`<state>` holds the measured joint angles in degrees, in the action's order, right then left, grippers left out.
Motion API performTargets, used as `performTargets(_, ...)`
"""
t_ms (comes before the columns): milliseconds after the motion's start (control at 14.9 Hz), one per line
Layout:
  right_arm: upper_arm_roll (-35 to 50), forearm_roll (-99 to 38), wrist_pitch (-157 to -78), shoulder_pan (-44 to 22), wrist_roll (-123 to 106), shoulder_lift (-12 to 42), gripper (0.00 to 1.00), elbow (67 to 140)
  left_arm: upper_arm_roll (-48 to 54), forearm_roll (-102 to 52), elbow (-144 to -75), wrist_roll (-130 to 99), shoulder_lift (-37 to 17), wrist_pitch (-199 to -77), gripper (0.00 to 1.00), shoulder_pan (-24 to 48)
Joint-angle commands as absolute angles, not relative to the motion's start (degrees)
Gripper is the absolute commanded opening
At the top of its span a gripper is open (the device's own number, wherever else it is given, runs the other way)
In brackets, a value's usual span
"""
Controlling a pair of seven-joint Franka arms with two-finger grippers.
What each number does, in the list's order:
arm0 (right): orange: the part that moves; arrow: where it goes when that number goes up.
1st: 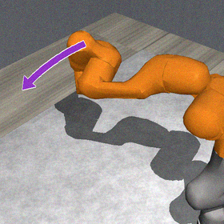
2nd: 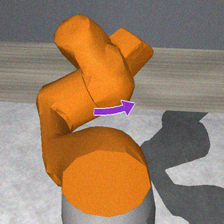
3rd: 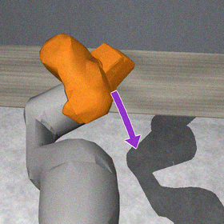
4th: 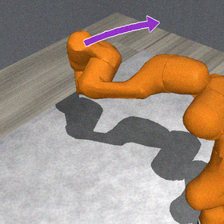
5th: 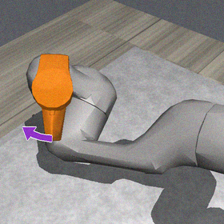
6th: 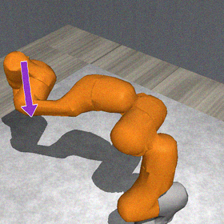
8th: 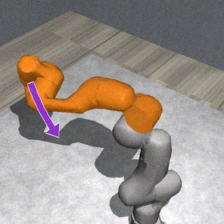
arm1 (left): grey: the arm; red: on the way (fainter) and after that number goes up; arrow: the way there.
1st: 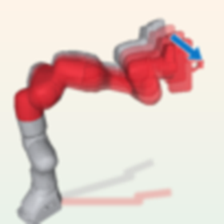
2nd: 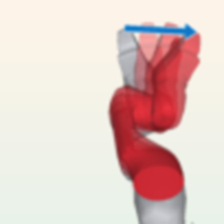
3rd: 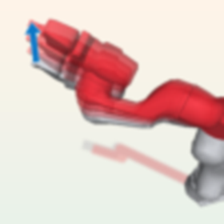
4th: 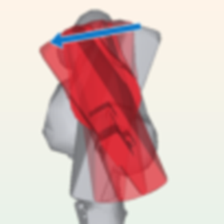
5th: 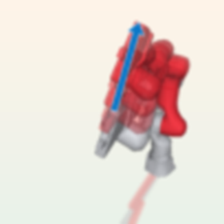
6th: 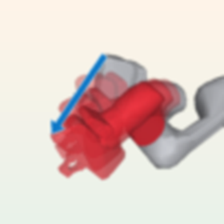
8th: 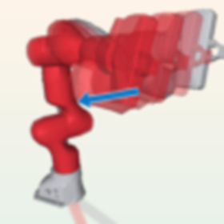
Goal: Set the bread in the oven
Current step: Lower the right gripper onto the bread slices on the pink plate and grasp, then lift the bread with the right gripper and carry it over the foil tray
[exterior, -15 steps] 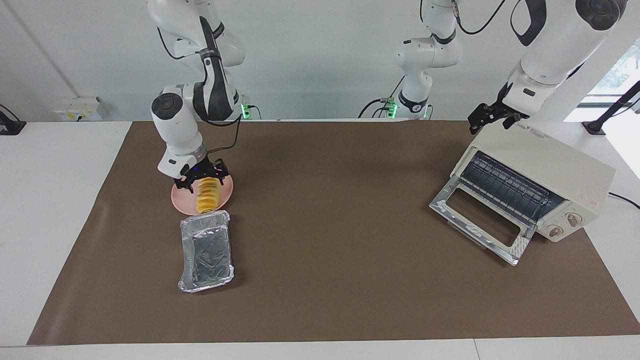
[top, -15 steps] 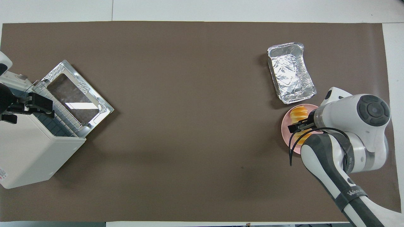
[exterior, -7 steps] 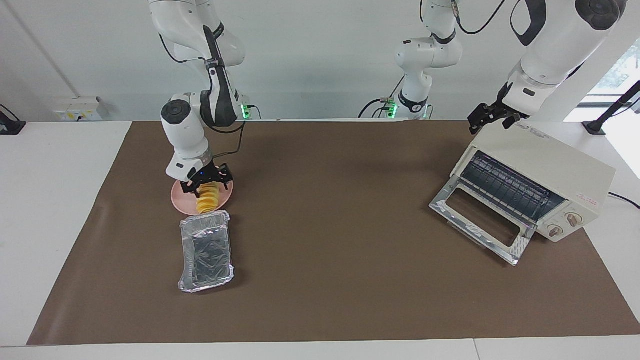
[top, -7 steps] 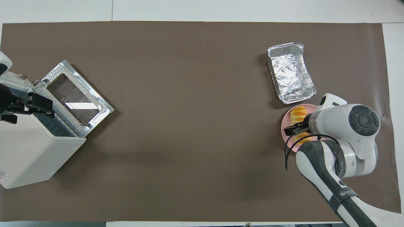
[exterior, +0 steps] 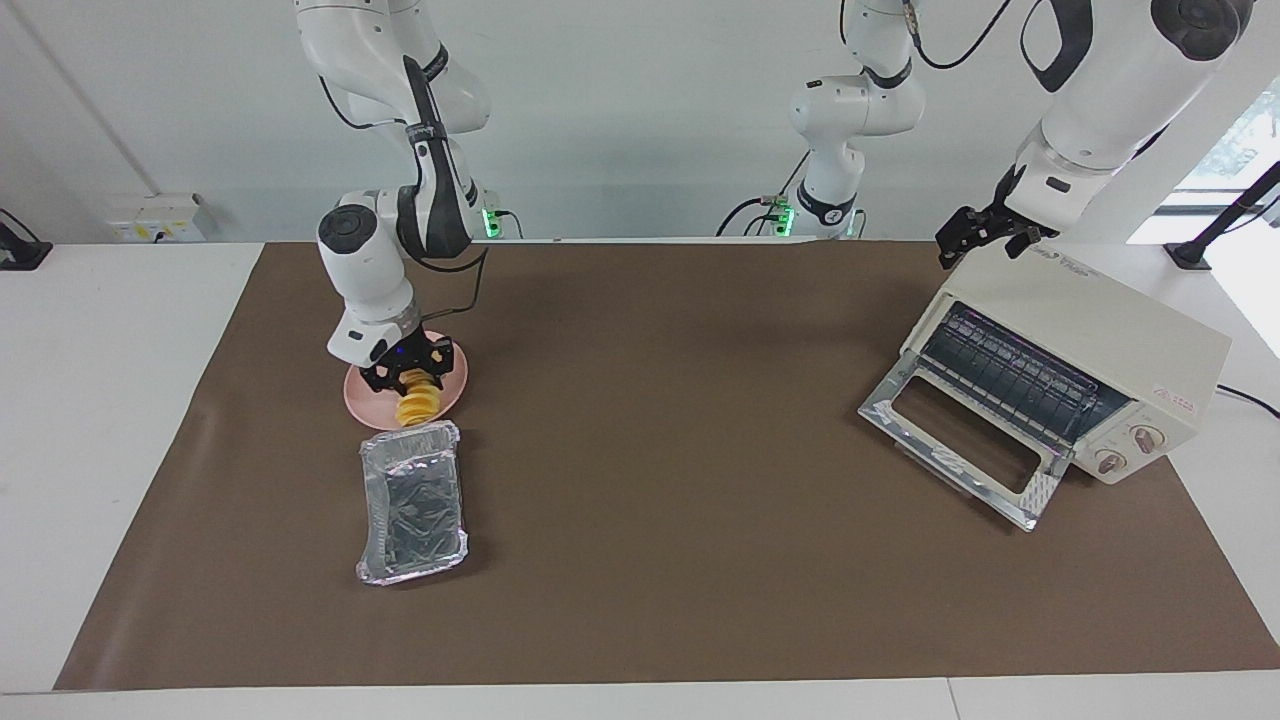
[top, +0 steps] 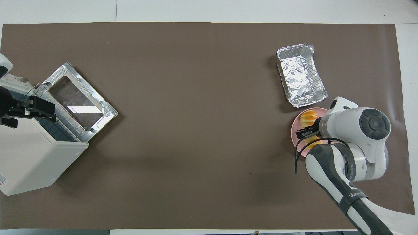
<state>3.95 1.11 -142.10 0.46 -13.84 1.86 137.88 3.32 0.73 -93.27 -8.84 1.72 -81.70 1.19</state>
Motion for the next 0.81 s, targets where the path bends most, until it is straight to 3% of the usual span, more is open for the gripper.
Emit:
performTargets(0,4.5,0.5,-140.3,0.9,-14.2,2.5,0.00,136.9,2.9,-0.2,-94.1,-8.8,3.0,-81.5,1.00,1.3)
performTargets(403,4.4,0.6,-132.1,1.1,-15.1,1.9,0.00,132.0,2.9,-0.2,-94.1,-8.9,3.0,-81.6,1.00,1.3)
performTargets(604,4.4,0.7,-122.2,1.5,-15.7,2.7,0.00,122.6,2.9,-0.2,-94.1,-8.9,3.0,-81.6,1.00,1.3)
performTargets(738,4.4,0.7,-118.0,1.6,-15.7,6.0,0.00,114.1,2.9,-0.2,-94.1,-8.9,3.0,-81.6,1.00,1.3)
